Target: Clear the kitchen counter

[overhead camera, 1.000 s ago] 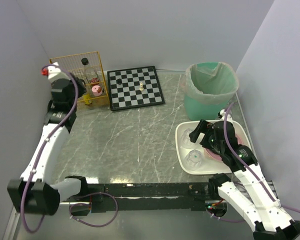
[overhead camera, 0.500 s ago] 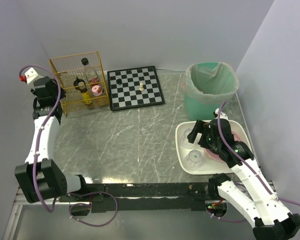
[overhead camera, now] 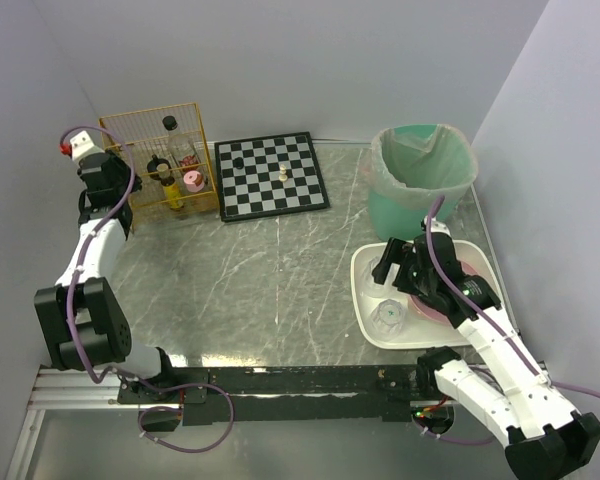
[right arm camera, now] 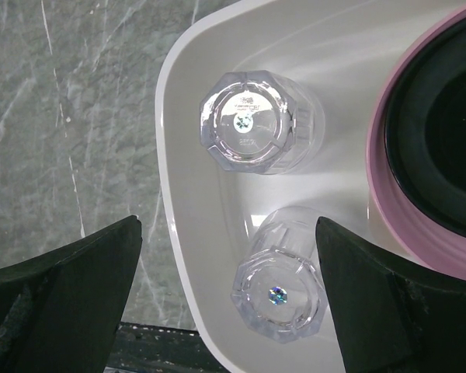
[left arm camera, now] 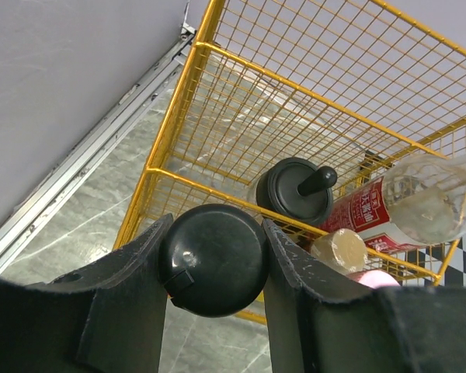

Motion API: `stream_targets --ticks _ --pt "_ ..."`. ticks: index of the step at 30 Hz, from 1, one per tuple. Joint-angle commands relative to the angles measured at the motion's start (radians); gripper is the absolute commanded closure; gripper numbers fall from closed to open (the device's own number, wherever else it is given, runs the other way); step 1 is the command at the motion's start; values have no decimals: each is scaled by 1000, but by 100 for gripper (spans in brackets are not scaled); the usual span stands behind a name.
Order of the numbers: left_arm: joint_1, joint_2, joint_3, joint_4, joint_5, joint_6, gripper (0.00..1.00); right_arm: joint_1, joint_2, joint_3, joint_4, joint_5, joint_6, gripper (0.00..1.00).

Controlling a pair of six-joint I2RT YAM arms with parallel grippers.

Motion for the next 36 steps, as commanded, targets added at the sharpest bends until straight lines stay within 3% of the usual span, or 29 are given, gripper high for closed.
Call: stream_targets --ticks 1,10,24,36 --pt "0 30 -3 116 25 22 99 -11 12 46 51 -31 -4 1" --pt "-77 123 -19 163 -103 68 99 -9 4 41 46 -24 10 1" --pt "-96 235 -59 211 -159 76 99 -11 7 30 48 -21 18 1" --pt "-103 263 -53 203 -190 91 64 -11 24 30 57 -28 19 1"
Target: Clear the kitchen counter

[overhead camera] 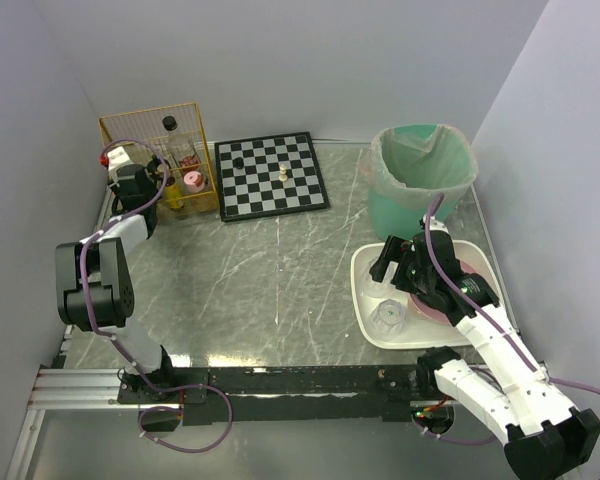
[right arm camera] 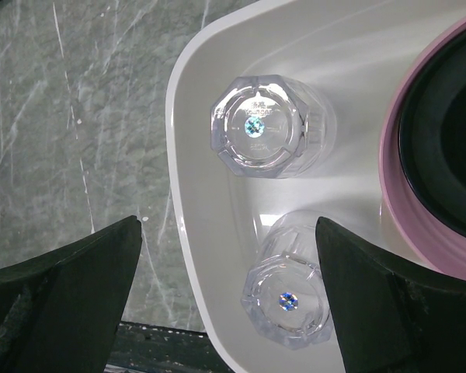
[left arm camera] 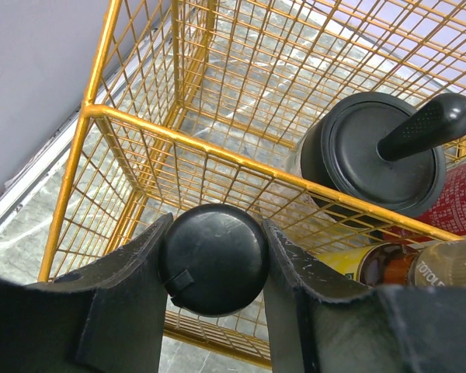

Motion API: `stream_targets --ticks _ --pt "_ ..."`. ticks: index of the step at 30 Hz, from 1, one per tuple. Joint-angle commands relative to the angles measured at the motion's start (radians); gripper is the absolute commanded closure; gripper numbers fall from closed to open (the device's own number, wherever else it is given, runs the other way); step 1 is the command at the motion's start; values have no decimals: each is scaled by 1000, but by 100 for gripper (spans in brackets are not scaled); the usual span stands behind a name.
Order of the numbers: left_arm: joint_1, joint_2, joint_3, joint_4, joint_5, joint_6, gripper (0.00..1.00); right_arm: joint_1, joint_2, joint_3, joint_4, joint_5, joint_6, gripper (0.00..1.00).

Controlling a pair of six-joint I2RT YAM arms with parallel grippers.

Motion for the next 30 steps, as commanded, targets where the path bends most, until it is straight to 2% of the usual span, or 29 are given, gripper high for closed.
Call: stream_targets --ticks 1,8,21,27,30 --pt "-9 10 3 17 -31 13 59 -7 3 30 32 -5 4 1" --pt "-12 12 7 4 -40 13 43 -7 3 29 34 -9 6 1" --pt "-15 -60 32 -57 -32 -34 26 -7 -4 26 32 -6 12 1" --pt "-15 -163 128 -192 -72 -31 22 -7 -23 21 24 3 17 1" --pt "-15 -195 197 -311 -92 -45 17 -7 -29 18 23 5 20 1"
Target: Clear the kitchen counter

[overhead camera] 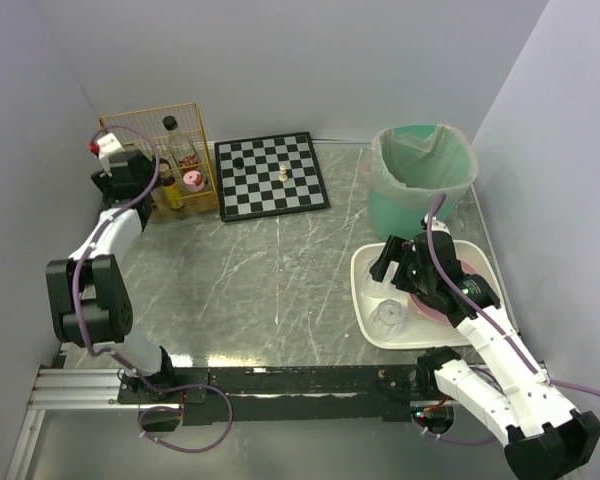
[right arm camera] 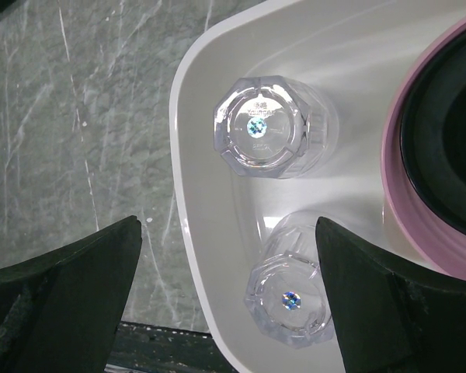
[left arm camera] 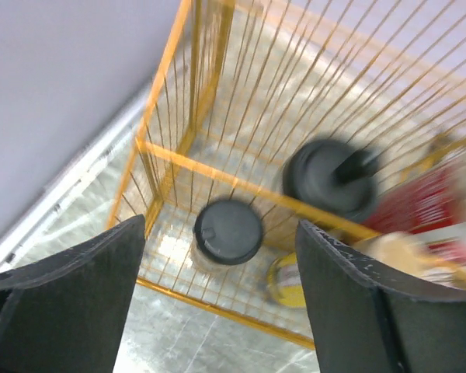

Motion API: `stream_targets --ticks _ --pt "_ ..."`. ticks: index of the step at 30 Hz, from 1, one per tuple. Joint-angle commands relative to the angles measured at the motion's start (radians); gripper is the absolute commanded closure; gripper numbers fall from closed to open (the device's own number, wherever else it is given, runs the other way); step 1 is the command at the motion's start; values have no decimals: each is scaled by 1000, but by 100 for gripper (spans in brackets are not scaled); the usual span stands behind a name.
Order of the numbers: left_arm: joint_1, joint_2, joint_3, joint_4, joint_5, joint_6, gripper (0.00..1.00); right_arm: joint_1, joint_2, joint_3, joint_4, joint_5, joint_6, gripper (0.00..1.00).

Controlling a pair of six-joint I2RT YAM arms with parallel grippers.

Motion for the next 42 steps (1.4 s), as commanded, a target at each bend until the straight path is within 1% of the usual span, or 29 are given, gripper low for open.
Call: stream_targets --ticks 1,5,8,12,15,18,19,21,22,25,28,30,34,38,42 --pt "-3 -109 151 -178 -56 -37 16 -7 -23 18 24 1 9 1" --pt "-3 -165 226 -299 -56 -61 9 -7 -15 24 30 -13 9 0" --pt "-3 -230 248 -350 11 -104 1 -7 -9 46 17 -10 6 0" --pt "-3 -337 233 -373 167 -169 1 -7 -36 75 26 -7 -7 0" --pt "-3 -388 222 -399 276 -201 1 -7 -27 111 11 1 -18 0" --pt "-3 -418 222 -483 315 -230 1 -7 -7 145 -14 11 -20 0" --pt "-5 -431 210 -508 350 -230 1 -7 -7 147 -12 13 -21 0" --pt "-6 -464 161 -529 396 -232 1 -7 -15 138 -2 19 -21 0" --pt "-6 -490 109 -526 416 -235 1 -7 -22 122 10 25 -17 0" --pt "-9 -611 -58 -456 444 -241 1 -7 -55 40 93 30 -17 0" --pt "-9 -731 -181 -414 459 -233 1 -7 -91 -42 179 33 -27 0" --pt "-9 -774 -226 -408 487 -209 1 -7 -125 -91 225 44 -23 0" --pt "-9 -830 -286 -442 471 -171 1 -6 -176 -152 288 45 -15 0" --pt "-9 -886 -352 -451 447 -135 0 -6 -181 -166 290 73 -1 0" --pt "-9 -909 -386 -448 447 -121 1 -7 -171 -166 270 120 11 0"
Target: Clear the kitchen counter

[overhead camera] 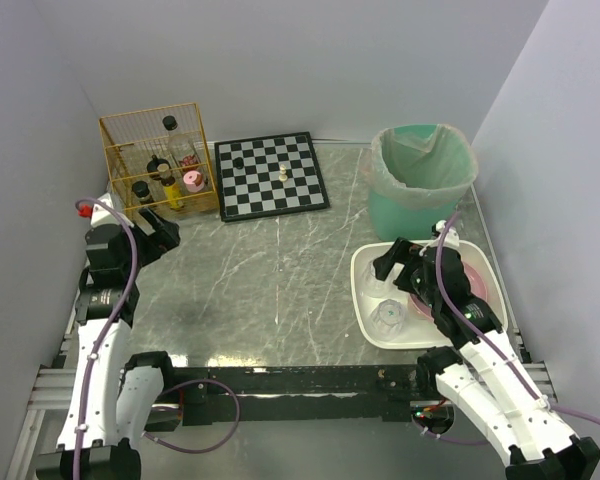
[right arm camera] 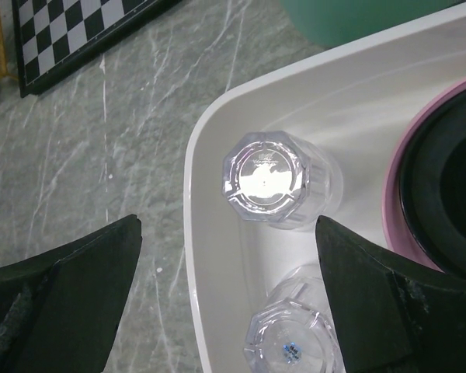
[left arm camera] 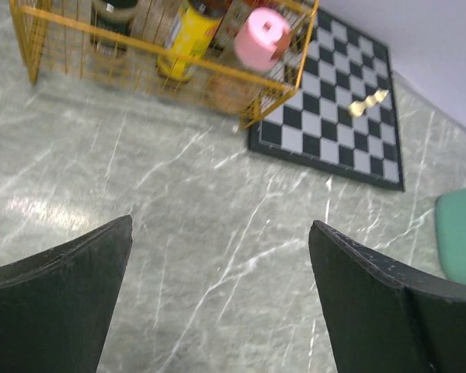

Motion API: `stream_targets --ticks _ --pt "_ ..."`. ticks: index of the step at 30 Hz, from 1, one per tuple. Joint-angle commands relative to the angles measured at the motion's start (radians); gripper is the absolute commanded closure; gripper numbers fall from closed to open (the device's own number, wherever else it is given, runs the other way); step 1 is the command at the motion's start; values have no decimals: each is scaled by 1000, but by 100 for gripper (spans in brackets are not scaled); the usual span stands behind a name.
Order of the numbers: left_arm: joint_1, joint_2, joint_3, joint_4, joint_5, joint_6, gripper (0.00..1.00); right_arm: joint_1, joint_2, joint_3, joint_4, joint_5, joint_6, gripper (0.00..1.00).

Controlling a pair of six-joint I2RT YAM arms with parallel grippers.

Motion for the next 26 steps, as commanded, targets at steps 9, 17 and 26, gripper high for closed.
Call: stream_targets --ticks 9,17,26 --pt "-4 -3 -16 19 64 52 1 -6 -54 29 1 77 -15 0" --pt "-4 51 4 -12 39 48 1 -6 -74 93 -76 85 -24 0" --pt "-7 57 8 -18 57 42 1 -5 -11 108 -37 169 54 0"
